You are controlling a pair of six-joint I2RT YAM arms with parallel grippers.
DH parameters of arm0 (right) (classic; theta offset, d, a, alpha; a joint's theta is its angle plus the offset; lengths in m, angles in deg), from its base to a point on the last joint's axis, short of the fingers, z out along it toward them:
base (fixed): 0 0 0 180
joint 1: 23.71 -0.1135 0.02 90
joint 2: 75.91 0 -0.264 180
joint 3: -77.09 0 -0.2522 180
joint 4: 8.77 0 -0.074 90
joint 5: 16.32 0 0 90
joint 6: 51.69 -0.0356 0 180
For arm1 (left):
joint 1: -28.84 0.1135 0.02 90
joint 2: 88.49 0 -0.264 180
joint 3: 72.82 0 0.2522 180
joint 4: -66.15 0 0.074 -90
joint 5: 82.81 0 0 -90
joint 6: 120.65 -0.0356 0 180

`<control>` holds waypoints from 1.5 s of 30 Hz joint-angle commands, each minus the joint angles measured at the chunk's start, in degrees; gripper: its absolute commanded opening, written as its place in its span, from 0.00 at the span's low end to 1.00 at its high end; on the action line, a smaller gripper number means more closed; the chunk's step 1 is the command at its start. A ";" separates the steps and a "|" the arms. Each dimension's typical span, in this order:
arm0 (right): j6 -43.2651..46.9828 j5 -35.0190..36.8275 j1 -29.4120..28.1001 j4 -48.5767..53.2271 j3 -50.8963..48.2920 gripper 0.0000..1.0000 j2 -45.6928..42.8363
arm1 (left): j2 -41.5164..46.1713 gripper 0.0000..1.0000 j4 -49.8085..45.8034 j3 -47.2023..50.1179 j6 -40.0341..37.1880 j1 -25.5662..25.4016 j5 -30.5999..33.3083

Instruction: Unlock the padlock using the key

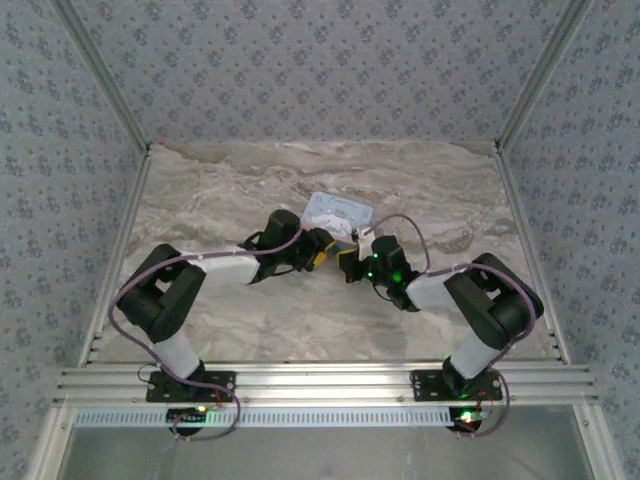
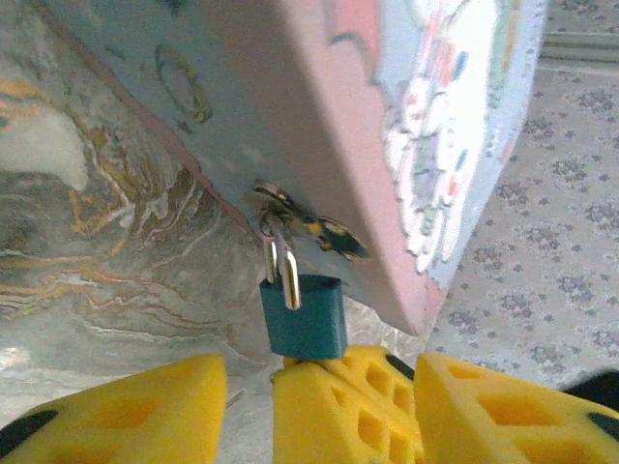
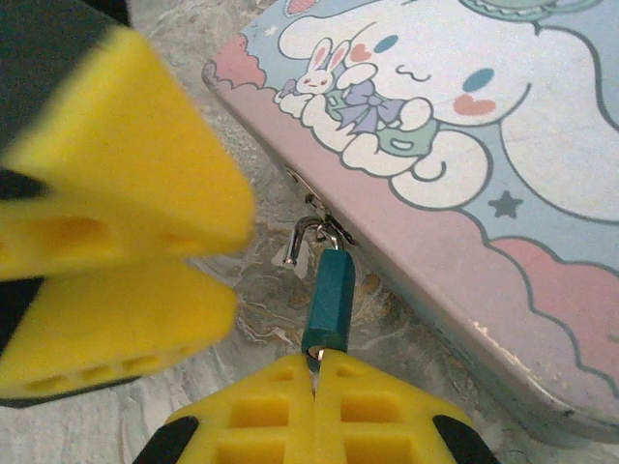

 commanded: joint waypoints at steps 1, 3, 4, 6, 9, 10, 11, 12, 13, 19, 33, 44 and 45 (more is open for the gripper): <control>-7.23 -4.01 1.77 -1.39 -1.83 0.00 2.23 | 4.36 0.58 -6.45 -0.22 -5.51 2.18 1.90; -10.14 -5.56 2.76 -2.22 -2.40 0.00 2.83 | 5.93 0.61 -9.98 -0.84 -8.50 3.80 2.17; -11.62 -6.46 3.24 -2.31 -2.48 0.00 3.16 | 6.55 0.63 -11.93 -1.42 -10.48 4.90 2.51; -14.20 -8.13 4.06 -2.25 -2.51 0.00 4.01 | 7.24 0.66 -15.85 -3.11 -14.13 7.03 2.60; -17.55 -10.32 4.75 -2.38 -2.34 0.00 5.39 | 6.69 0.71 -20.57 -6.78 -20.46 9.81 2.39; -17.95 -10.91 4.87 -2.23 -2.15 0.00 5.88 | 5.87 0.72 -21.48 -8.24 -22.75 10.45 1.83; -18.20 -11.22 4.97 -1.94 -1.88 0.00 6.19 | 4.90 0.72 -22.95 -10.05 -24.41 11.11 1.30; -18.42 -11.58 5.06 -1.44 -1.67 0.01 6.52 | 3.84 0.73 -23.59 -11.51 -25.89 11.57 0.50; -18.46 -11.81 5.23 -1.07 -1.43 0.03 6.72 | 2.42 0.73 -24.42 -13.41 -28.14 11.85 -0.57; -18.29 -12.02 6.03 0.35 -1.06 0.10 6.68 | -7.42 0.75 -31.70 -25.31 -36.13 11.82 -3.08; -9.35 -13.42 10.29 5.52 -2.38 0.37 -3.32 | -14.73 0.73 -32.67 -27.82 -38.70 9.59 -3.04; -4.85 -21.40 15.68 4.10 4.27 0.47 0.62 | -10.90 0.66 -29.19 -17.58 -35.55 9.06 -0.68; -4.44 -22.46 16.16 3.42 5.00 0.48 1.67 | -10.32 0.66 -28.87 -16.63 -35.15 8.88 -0.53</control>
